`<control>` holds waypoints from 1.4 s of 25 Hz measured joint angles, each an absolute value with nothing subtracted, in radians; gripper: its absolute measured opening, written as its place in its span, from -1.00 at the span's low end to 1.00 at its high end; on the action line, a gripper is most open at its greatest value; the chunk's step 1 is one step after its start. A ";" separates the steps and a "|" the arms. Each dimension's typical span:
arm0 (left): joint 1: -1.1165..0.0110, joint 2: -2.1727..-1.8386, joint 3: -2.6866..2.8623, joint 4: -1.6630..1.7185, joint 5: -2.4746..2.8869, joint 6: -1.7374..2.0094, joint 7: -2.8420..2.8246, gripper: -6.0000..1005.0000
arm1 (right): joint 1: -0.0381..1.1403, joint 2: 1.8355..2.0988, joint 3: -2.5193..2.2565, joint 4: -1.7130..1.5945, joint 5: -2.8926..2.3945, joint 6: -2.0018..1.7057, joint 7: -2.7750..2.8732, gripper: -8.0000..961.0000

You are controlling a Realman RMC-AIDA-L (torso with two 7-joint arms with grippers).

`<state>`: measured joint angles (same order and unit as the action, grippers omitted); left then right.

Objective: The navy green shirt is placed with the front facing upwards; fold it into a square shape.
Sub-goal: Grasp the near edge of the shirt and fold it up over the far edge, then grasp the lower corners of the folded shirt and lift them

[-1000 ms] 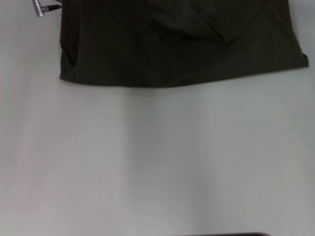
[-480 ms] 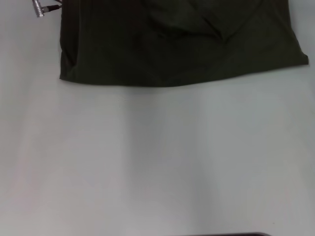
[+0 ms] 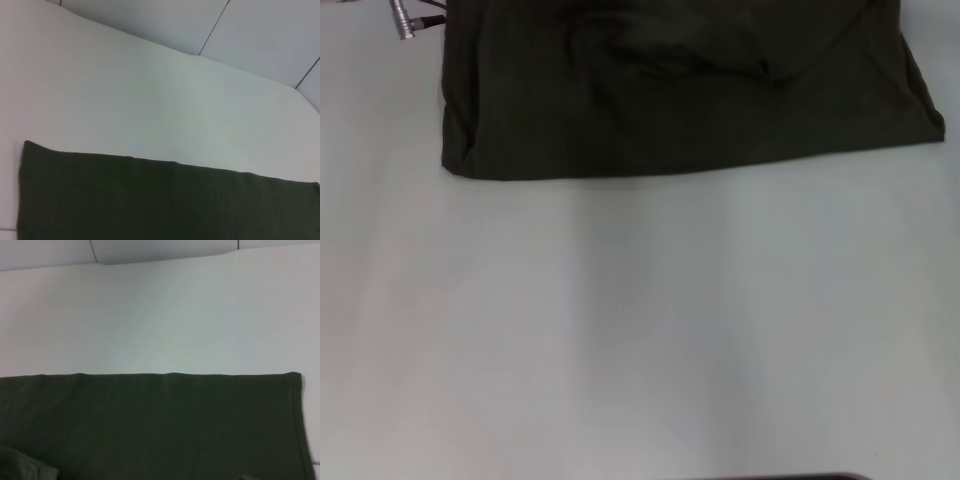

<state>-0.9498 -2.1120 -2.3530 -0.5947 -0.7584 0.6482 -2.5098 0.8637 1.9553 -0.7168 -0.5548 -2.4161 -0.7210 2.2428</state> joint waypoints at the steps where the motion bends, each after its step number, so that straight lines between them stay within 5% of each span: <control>1: -0.951 -2.110 -2.355 -0.595 -0.758 0.651 -2.511 -0.55 | 0.864 1.953 -0.718 -0.554 -2.417 -0.721 2.243 -0.57; 15: -0.947 -2.109 -2.351 -0.597 -0.757 0.666 -2.536 0.49 | 0.890 1.926 -0.718 -0.549 -2.542 -0.778 2.346 0.43; 25: -0.889 -2.080 -2.362 -0.735 -0.760 0.939 -2.605 0.66 | 0.868 1.877 -0.710 -0.628 -2.538 -1.126 2.421 0.76; 31: -0.799 -1.997 -2.364 -0.847 -0.801 1.271 -2.691 0.65 | 0.808 1.887 -0.698 -0.813 -2.537 -1.405 2.439 0.96; 35: -0.765 -1.948 -2.395 -0.800 -0.806 1.379 -2.716 0.64 | 0.801 1.863 -0.692 -0.820 -2.537 -1.523 2.474 0.96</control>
